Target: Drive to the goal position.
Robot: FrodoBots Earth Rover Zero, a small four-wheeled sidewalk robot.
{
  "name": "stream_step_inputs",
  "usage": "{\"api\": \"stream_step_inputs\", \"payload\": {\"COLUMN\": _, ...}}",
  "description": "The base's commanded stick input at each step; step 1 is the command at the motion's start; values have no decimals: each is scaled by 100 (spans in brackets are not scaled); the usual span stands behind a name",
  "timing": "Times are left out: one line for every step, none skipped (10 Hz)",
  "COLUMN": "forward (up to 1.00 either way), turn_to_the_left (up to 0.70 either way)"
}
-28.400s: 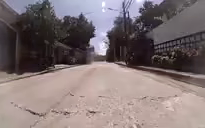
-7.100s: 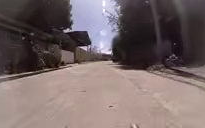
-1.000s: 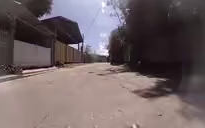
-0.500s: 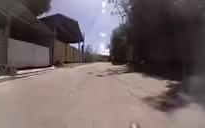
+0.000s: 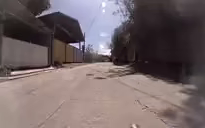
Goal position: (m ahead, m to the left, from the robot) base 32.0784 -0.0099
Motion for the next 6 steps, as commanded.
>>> {"api": "stream_step_inputs", "payload": {"forward": 100, "turn_to_the_left": 0}}
{"api": "stream_step_inputs", "payload": {"forward": 100, "turn_to_the_left": 0}}
{"api": "stream_step_inputs", "payload": {"forward": 100, "turn_to_the_left": 0}}
{"api": "stream_step_inputs", "payload": {"forward": 100, "turn_to_the_left": 0}}
{"api": "stream_step_inputs", "payload": {"forward": 100, "turn_to_the_left": 0}}
{"api": "stream_step_inputs", "payload": {"forward": 100, "turn_to_the_left": 0}}
